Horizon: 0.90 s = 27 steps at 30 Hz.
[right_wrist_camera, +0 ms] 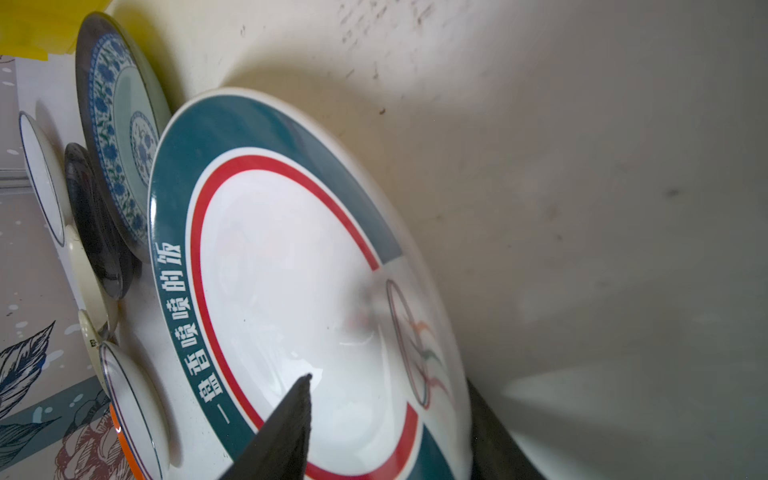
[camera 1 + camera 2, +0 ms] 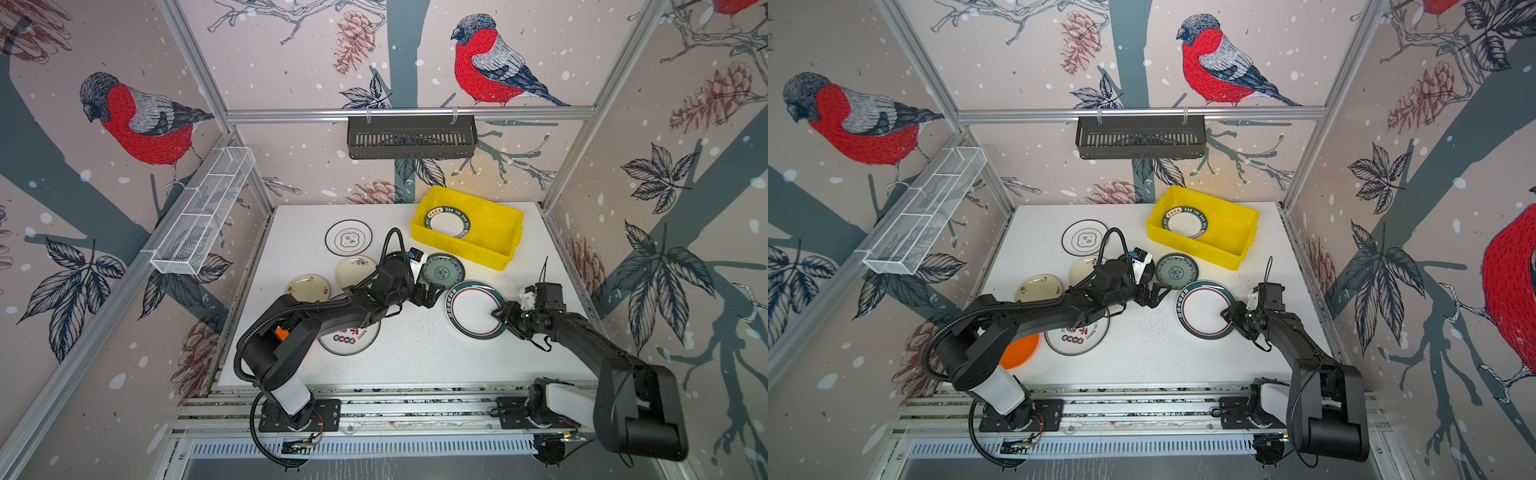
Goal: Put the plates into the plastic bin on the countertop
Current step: 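Lower the right gripper onto the red-and-green-rimmed plate's edge and close it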
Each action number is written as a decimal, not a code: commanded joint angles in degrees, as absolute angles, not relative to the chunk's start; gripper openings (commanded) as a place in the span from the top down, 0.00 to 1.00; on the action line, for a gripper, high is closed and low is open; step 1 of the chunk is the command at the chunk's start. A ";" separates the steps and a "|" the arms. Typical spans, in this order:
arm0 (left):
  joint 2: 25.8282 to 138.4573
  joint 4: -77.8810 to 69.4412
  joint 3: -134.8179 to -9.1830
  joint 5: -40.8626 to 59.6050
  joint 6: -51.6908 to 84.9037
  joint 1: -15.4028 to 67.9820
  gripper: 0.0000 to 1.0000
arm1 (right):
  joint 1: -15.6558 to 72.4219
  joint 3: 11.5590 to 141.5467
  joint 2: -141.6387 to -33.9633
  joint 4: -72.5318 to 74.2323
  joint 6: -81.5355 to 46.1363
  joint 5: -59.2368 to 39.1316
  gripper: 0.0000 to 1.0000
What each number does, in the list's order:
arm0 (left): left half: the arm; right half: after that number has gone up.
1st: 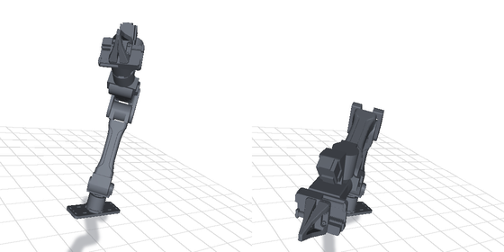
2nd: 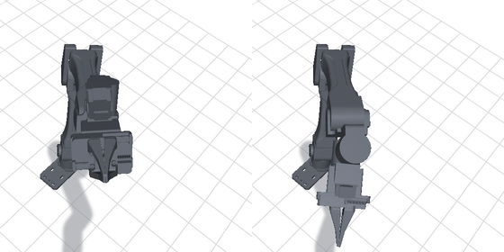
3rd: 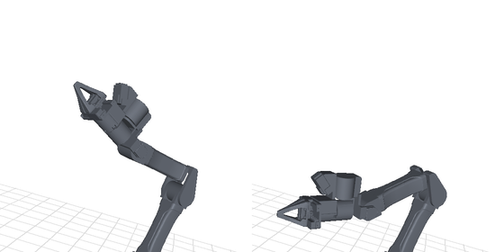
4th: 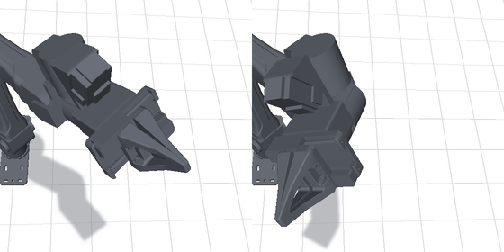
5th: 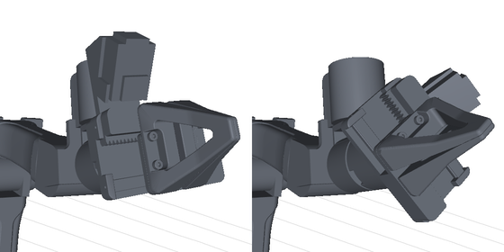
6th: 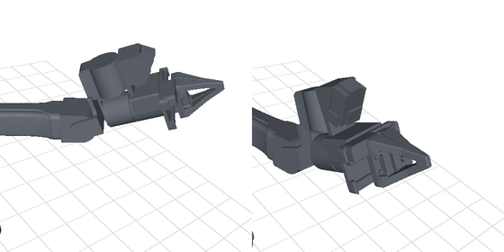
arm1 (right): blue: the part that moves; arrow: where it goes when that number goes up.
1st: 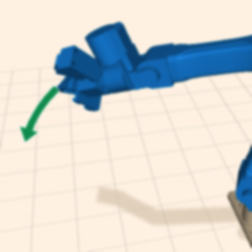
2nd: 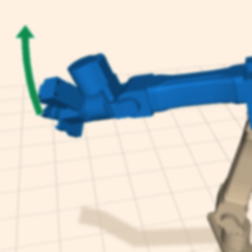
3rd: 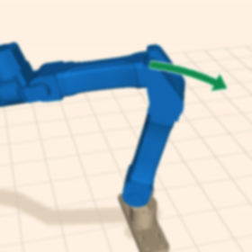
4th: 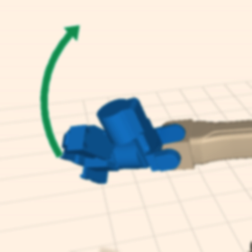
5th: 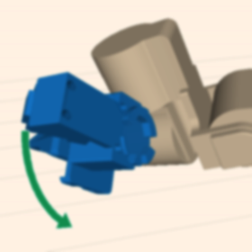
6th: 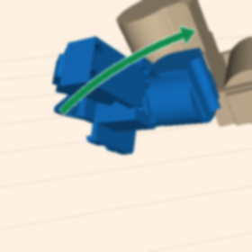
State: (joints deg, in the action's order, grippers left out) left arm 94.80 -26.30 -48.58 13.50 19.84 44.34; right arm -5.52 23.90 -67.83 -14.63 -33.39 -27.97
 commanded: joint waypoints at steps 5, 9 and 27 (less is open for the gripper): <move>94.63 -26.47 -48.94 13.97 21.05 44.38 0.03 | -4.95 21.63 -66.86 -15.05 -35.07 -26.61 0.50; 94.60 -26.46 -48.96 13.93 21.35 44.65 0.03 | -4.94 20.18 -66.12 -14.26 -35.07 -26.93 0.58; 91.35 -24.48 -47.20 11.84 20.99 45.44 0.03 | -4.85 19.15 -65.45 -14.85 -34.27 -23.98 0.94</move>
